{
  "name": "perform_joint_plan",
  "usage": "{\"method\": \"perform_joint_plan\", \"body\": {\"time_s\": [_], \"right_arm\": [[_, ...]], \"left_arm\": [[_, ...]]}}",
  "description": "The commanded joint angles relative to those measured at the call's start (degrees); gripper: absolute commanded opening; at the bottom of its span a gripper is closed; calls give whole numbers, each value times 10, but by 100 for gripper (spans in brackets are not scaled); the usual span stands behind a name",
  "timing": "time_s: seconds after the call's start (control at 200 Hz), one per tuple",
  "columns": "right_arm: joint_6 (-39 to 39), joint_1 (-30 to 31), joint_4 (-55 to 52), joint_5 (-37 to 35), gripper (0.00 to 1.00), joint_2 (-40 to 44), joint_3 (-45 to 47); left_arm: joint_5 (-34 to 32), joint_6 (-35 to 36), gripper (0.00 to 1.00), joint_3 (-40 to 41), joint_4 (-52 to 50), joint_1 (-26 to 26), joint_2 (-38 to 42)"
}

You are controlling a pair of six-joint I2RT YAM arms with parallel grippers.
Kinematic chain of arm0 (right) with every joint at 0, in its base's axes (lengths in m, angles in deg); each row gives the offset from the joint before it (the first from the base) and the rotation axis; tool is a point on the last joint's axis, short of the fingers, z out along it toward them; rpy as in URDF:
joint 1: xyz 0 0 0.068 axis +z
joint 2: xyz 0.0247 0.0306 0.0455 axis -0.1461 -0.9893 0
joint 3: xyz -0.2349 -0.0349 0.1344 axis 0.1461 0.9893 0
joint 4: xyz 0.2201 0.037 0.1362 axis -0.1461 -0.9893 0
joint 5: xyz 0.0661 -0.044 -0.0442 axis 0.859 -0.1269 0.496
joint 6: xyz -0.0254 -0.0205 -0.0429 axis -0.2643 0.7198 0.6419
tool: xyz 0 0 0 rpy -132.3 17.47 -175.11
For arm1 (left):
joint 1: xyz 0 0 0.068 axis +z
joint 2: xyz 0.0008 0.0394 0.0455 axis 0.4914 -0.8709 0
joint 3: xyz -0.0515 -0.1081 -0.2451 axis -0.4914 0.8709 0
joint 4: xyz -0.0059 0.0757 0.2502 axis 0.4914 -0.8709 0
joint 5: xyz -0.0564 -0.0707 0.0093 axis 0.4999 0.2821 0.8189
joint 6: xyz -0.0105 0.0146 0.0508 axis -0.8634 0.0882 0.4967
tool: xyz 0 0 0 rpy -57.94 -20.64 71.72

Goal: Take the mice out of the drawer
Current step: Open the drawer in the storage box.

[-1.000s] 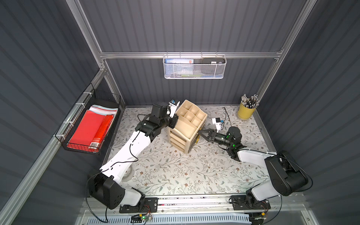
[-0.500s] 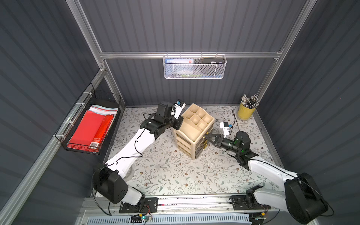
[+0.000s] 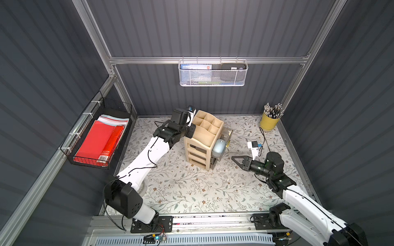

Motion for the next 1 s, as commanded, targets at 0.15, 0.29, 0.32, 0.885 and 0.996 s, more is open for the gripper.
{"method": "perform_joint_plan", "body": {"time_s": [0.15, 0.29, 0.32, 0.885, 0.996], "right_arm": [[59, -14, -68, -52, 0, 39, 4], [140, -12, -184, -142, 62, -16, -108], [152, -10, -209, -154, 68, -37, -136], [236, 83, -343, -230, 81, -312, -423], [233, 100, -353, -267, 80, -331, -429]], "left_arm": [[-122, 66, 0, 11, 54, 16, 23], [-97, 73, 0, 16, 56, 16, 34], [-86, 74, 0, 18, 55, 16, 38], [122, 41, 0, 64, 52, 12, 92], [118, -13, 0, 48, 45, 22, 58]]}}
